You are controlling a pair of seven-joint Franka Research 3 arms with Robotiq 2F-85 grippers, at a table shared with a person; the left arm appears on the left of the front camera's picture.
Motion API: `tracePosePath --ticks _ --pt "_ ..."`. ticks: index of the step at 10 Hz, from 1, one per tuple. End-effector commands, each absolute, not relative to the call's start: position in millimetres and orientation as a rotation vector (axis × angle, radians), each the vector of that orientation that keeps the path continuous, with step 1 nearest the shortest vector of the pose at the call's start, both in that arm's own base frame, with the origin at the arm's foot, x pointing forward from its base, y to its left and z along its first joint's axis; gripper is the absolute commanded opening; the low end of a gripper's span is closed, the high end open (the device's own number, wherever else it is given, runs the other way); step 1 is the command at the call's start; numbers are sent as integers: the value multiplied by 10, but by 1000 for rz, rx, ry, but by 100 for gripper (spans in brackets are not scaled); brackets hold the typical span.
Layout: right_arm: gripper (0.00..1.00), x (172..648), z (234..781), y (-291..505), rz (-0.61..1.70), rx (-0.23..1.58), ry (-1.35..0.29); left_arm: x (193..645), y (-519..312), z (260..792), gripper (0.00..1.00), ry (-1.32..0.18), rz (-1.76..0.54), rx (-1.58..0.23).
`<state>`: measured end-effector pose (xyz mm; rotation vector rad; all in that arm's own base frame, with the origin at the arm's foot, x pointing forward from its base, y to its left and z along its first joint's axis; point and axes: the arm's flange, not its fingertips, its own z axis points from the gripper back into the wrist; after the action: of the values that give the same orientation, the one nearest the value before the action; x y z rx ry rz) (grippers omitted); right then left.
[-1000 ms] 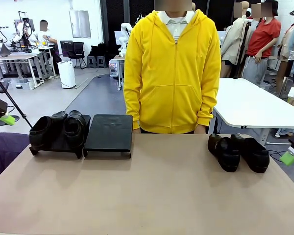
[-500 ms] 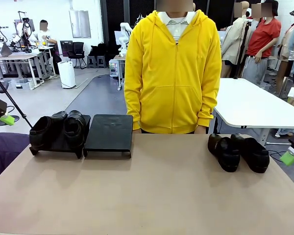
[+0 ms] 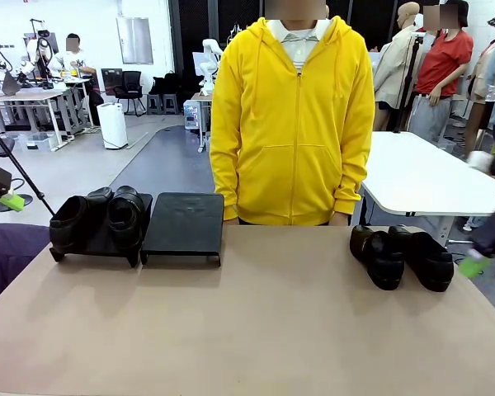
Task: Organize the shoes by placing them on the stand.
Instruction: Pick up one Shoe and place it in the middle of the table.
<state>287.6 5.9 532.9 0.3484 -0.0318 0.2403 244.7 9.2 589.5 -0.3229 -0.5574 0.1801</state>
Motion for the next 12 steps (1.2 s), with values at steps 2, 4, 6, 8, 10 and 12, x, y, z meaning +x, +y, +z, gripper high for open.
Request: tracePosePath --ticks 2,4,6,8,10,12 --pt "100 4365 5000 443 111 86 77 2442 133 5898 100 -558 169 -315" --pt "100 4915 4585 467 -77 5 24 2442 133 5898 100 -558 169 -315" --pt "100 4676 4537 535 46 67 1 2442 133 5898 100 -558 169 -315" --pt "100 4676 4537 535 46 67 1 2442 133 5898 100 -558 169 -315" --pt "100 5127 4385 418 -43 16 -59 2442 133 5898 100 -558 169 -315" --pt "100 5553 4319 103 -51 52 -68 2442 133 5898 100 -558 169 -315"
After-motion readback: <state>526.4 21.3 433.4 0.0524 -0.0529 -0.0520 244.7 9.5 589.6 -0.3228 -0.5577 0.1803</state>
